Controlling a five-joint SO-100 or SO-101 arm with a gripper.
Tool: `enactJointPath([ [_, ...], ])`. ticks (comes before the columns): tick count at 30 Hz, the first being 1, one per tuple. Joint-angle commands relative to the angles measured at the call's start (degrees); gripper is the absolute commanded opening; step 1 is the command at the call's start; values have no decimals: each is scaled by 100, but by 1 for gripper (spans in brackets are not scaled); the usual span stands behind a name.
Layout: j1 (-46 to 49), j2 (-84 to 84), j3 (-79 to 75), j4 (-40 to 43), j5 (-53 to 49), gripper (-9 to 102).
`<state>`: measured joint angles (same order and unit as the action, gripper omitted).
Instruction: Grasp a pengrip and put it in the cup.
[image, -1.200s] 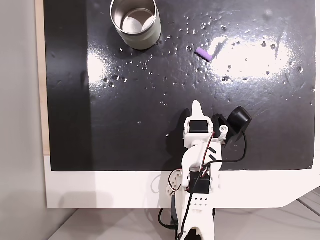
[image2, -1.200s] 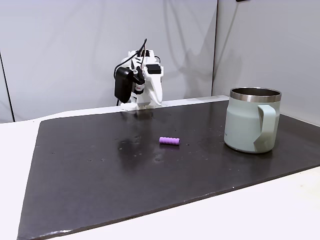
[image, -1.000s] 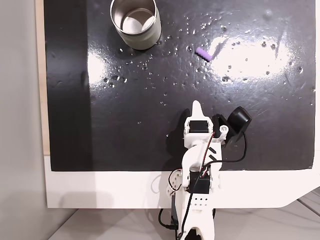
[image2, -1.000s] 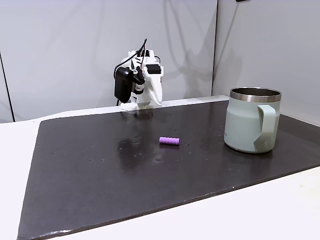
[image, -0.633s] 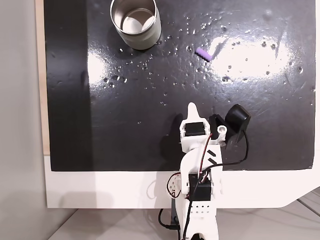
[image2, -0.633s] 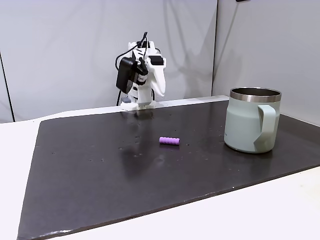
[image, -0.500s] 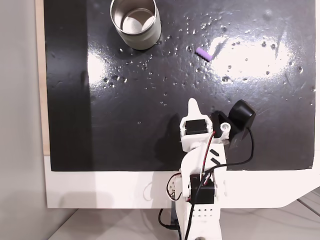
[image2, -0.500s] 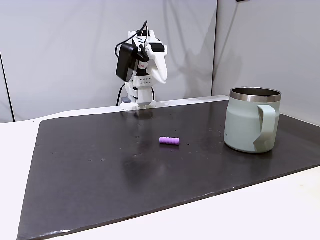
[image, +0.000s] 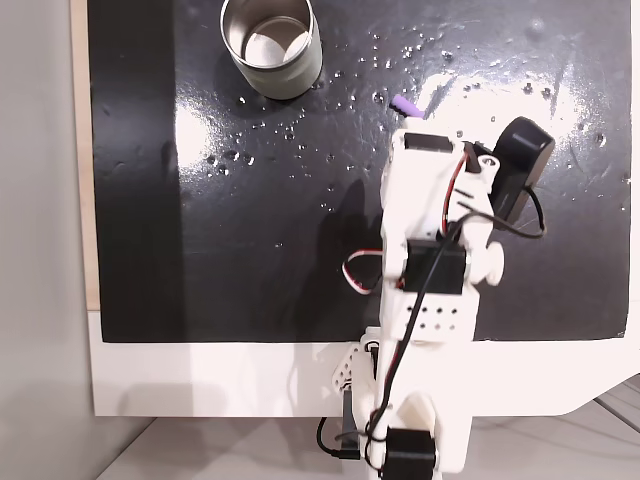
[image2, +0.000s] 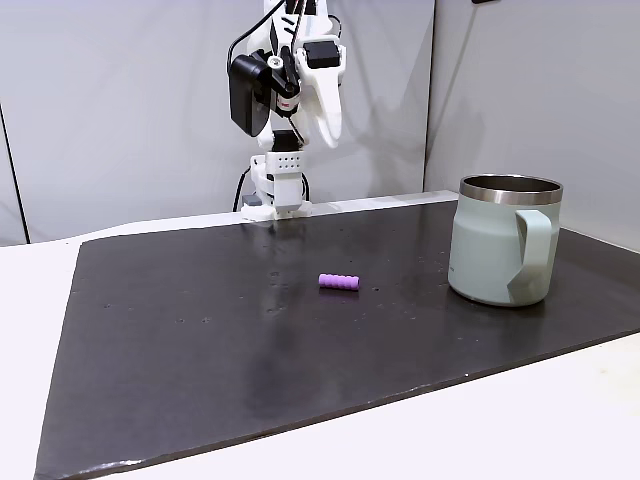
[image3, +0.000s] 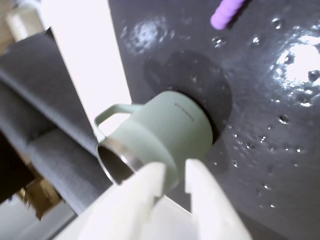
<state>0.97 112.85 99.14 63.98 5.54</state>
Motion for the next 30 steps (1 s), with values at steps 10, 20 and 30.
enactJointPath([
  [10,149,-2479,-1916,114,782,26],
  [20,149,-3753,-2101,-281,817,28],
  [30,255,-4430,-2303,-457,800,28],
])
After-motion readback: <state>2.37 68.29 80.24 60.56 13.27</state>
